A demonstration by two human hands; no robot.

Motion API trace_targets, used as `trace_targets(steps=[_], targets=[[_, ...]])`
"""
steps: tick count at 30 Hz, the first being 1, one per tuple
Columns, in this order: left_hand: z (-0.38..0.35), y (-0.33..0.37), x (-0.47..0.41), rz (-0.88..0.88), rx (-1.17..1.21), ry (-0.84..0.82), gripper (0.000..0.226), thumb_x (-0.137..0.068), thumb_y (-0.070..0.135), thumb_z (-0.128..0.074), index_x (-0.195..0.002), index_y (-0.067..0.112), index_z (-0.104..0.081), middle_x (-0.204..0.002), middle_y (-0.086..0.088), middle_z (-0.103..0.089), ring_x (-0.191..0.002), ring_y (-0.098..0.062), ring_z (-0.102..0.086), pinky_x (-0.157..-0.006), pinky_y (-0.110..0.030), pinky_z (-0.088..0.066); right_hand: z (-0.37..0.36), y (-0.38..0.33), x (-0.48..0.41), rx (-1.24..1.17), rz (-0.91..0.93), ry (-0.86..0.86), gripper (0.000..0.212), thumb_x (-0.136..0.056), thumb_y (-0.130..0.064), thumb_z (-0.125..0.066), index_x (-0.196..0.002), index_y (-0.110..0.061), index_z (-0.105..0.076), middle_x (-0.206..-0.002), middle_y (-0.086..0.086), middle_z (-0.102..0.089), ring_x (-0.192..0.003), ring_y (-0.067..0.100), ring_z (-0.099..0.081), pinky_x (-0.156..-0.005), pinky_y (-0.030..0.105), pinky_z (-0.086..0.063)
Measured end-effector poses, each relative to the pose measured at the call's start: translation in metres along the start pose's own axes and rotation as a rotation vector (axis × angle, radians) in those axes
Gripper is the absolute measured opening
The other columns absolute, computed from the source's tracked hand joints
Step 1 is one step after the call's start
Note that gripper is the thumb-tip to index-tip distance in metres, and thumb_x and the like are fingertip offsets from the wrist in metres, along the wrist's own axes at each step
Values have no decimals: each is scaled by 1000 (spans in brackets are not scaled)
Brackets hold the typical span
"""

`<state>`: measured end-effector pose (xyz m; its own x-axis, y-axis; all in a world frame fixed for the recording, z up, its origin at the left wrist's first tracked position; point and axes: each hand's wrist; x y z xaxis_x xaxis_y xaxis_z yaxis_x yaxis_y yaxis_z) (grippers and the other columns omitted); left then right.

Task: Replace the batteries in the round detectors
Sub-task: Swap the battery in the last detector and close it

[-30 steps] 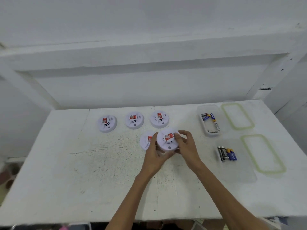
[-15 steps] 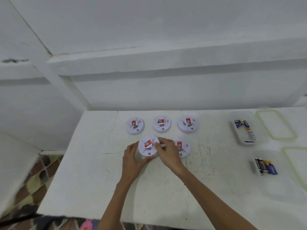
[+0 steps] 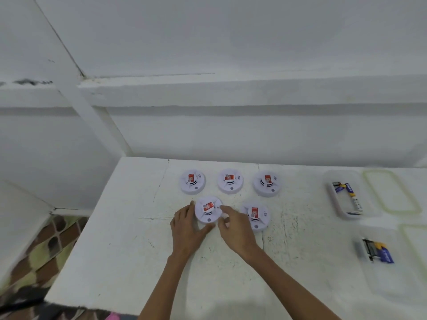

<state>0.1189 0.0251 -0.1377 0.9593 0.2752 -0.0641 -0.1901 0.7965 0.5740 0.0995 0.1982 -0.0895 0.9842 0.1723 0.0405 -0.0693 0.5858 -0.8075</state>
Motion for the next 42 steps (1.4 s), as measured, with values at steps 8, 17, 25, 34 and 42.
trace_targets(steps=[8,17,25,34,42], targets=[[-25,49,21,-251,-106,90,100,-74,74,-72,-149,14,-46,-149,-3,-50,-139,-27,-46,-120,-52,-30,64,54,10,121,172,162,34,-89,-23,-67,-122,-23,-60,-122,-9,-56,-112,14,-46,-73,1,-35],[-45,108,36,-139,129,-216,108,-77,51,-87,-158,9,-30,-162,-8,-36,-150,-23,-32,-122,-34,-28,75,113,-1,144,108,-145,91,-78,-41,-76,-152,-22,-28,-154,3,-35,-142,27,-31,-113,44,-39],[-64,114,27,-55,299,-191,101,-68,45,-94,-151,32,-38,-149,17,-50,-137,-3,-45,-114,-28,-40,82,133,4,117,186,-112,85,-79,-40,-77,-151,-26,-32,-149,-11,-44,-135,13,-40,-112,32,-38],[-70,98,21,-145,475,-225,102,-66,58,-93,-148,23,-45,-147,14,-54,-133,-5,-53,-111,-37,-49,78,126,20,19,113,61,72,-89,-25,-71,-151,-21,-36,-150,-5,-46,-135,9,-44,-111,23,-36],[-90,149,42,-194,647,-254,74,-80,63,-75,-141,28,-53,-136,14,-59,-125,-2,-57,-100,-21,-50,117,152,51,-93,122,269,45,-96,-27,-65,-139,-22,-52,-134,-11,-59,-118,4,-57,-90,22,-53]])
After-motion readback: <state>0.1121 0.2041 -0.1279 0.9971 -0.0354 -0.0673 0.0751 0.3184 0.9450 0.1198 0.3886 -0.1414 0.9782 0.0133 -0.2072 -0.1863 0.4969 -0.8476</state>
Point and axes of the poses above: each hand's wrist, its own x-axis away from the middle knuckle, its own z-axis out of the back of the hand, y = z × x
